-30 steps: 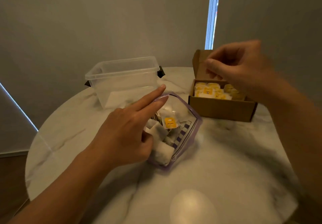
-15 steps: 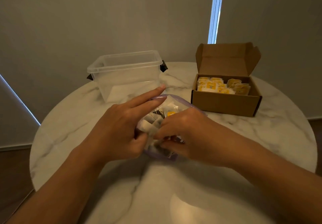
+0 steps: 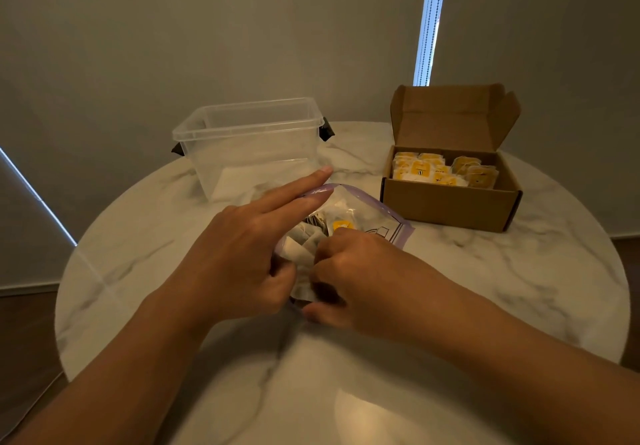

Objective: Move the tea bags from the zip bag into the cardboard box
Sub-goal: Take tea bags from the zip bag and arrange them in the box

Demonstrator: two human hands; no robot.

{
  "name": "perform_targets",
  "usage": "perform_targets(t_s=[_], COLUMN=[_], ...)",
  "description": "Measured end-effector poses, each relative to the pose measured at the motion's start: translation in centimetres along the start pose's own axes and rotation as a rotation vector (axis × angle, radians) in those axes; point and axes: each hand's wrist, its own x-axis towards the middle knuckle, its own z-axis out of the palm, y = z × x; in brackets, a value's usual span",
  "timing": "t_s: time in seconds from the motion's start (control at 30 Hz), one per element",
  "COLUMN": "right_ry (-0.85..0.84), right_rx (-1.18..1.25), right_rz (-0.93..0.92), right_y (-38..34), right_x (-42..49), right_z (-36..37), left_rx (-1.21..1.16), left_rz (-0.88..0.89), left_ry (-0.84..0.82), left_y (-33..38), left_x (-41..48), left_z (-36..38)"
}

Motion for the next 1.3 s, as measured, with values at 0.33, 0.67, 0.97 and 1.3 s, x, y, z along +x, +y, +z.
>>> perform_targets(t_s=[0.33, 0.67, 0.97, 1.3], right_ry=[0.155, 0.244, 0.407, 0.314], right_rx=[-0.072, 0.026, 0.334, 0.753], right_rz=[-0.051, -0.120, 0.072, 0.151], right_y=[0.3, 2.3, 2.4, 1.9], right_x=[-0.7, -1.6, -1.9, -3.0], right_z=[0.9, 0.6, -1.1, -4.6], left_rx=[-0.026, -0.017, -0.007, 0.029], left_rz=[0.012, 0.012, 0.000, -0.023], left_ry=[0.017, 0.013, 0.020, 0.046], left_y=[0.1, -0.1, -0.2, -0.4], left_x=[0.0, -0.1, -0.1, -0.1], left_z=[0.1, 0.0, 0.2, 0.3])
